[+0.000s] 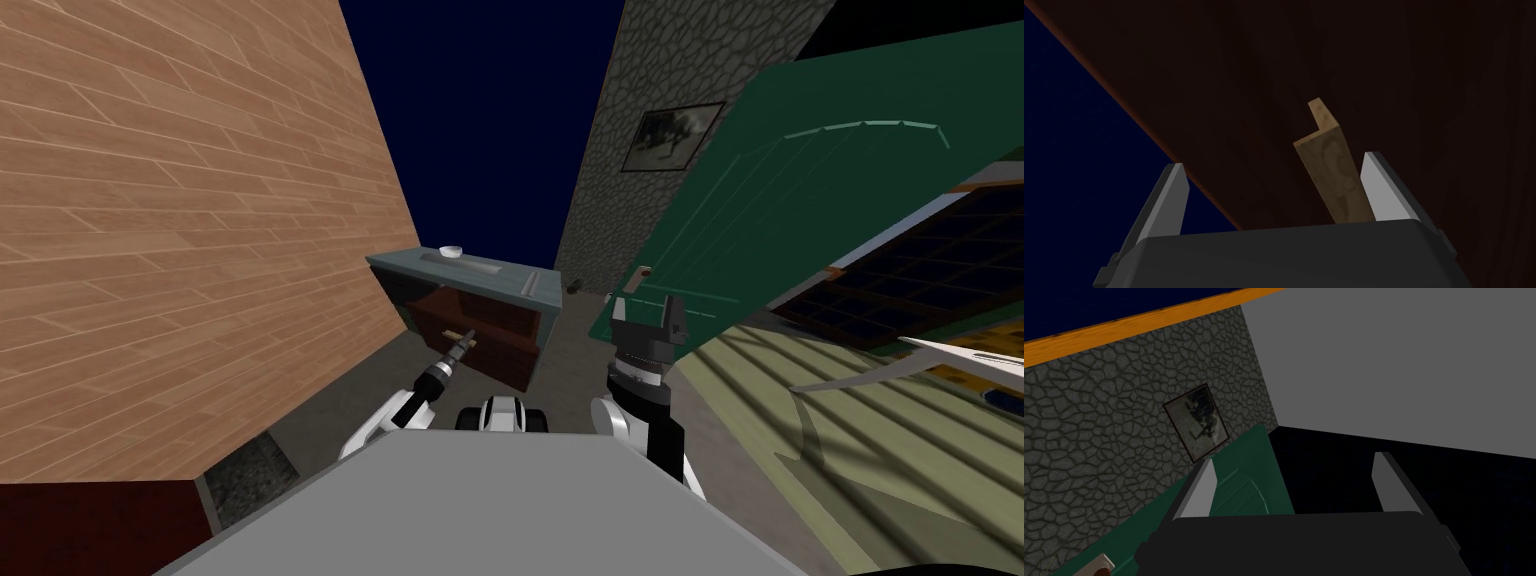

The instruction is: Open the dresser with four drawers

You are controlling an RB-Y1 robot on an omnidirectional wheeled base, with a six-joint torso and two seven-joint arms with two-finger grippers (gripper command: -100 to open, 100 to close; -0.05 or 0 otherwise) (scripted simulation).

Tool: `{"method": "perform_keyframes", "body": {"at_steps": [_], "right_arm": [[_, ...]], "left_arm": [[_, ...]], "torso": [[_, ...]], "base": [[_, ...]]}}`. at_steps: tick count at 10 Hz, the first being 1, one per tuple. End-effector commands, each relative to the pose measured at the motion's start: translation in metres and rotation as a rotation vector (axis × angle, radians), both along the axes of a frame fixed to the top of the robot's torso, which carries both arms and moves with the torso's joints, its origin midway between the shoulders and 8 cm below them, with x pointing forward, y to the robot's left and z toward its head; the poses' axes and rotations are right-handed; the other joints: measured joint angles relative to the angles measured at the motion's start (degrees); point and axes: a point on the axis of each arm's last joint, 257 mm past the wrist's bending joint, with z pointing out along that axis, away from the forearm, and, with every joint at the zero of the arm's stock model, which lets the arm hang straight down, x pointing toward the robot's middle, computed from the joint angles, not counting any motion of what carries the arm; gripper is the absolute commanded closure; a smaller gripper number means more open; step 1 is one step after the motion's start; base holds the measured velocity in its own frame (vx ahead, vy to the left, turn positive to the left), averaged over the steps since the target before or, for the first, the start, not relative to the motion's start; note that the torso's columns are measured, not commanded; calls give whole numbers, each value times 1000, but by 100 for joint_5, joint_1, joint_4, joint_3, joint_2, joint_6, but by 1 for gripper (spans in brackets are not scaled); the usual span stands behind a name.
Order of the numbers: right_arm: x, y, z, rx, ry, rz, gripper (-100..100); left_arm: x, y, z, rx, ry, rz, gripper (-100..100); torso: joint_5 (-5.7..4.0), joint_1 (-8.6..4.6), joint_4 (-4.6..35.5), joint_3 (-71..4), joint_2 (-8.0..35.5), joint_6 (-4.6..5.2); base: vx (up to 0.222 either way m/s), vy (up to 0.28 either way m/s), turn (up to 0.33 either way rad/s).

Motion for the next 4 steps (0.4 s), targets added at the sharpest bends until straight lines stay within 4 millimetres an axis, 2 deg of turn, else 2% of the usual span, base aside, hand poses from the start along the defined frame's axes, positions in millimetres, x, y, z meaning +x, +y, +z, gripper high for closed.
{"method": "perform_keyframes", "body": {"at_steps": [1,4], "right_arm": [[0,0,0,0,0,0,0],[0,0,0,0,0,0,0]], "left_arm": [[-1,0,-2,0,5,1,0],[-2,1,-6,-2,13,2,0]], "torso": [[2,-2,-11,-9,-16,4],[9,1,-27,-20,-37,6]], "base": [[0,0,0],[0,0,0]]}}
